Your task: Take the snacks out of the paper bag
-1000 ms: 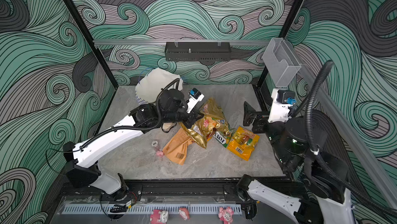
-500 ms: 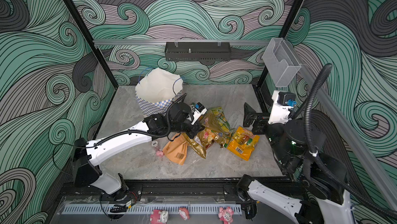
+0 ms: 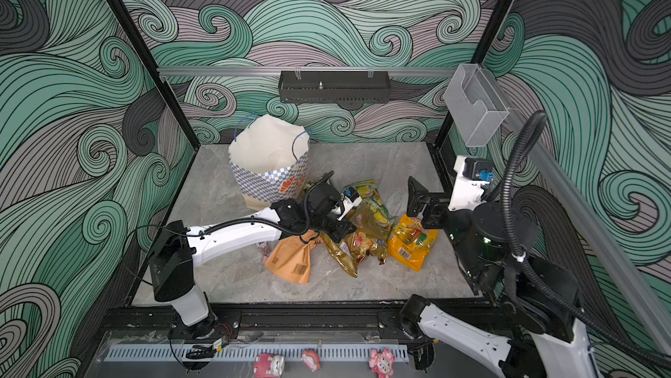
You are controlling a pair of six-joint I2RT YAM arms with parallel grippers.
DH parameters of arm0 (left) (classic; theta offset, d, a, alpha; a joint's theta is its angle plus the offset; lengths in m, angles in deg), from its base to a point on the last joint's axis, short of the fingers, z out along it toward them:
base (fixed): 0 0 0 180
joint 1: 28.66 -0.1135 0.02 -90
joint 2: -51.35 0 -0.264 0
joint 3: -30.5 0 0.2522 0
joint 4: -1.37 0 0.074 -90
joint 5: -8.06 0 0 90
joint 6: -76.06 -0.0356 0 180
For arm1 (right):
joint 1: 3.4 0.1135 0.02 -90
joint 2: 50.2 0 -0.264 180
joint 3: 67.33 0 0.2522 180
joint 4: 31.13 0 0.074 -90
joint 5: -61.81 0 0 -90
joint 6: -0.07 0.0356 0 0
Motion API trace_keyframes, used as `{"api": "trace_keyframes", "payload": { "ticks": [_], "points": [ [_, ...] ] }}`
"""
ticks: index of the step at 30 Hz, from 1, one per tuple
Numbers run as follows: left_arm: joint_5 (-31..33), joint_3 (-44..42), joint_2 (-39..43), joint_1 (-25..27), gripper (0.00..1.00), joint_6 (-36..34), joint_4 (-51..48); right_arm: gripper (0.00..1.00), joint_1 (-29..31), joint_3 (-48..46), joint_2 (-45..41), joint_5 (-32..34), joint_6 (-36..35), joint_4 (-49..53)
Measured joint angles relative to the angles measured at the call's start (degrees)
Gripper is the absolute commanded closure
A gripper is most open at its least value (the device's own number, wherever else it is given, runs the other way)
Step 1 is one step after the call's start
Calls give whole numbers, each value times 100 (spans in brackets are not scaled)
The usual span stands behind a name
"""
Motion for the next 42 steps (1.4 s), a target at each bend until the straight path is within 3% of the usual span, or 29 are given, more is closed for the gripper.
{"api": "trace_keyframes", "payload": {
  "ticks": [5,9,19,32,39,42],
  "points": [
    [-9,-201,-85,0,100,-96,2,1,0,-302,-83,-476,243,341],
    [-7,-260,-125,7,94,-98,-2,1,0,-695,-98,-1054,568,719],
    [195,-254,-155,4,64,-52,114,0,-2,-1749,28,-2608,1384,1119],
    [358,-254,-83,4,54,-44,173,0,-103,-2061,20,-3018,1567,1141],
    [879,-254,623,4,52,24,160,0,-293,-2081,17,-3060,1541,1156],
    [1462,-262,1244,4,38,57,133,0,-564,-2070,81,-3029,1392,1161]
  ]
}}
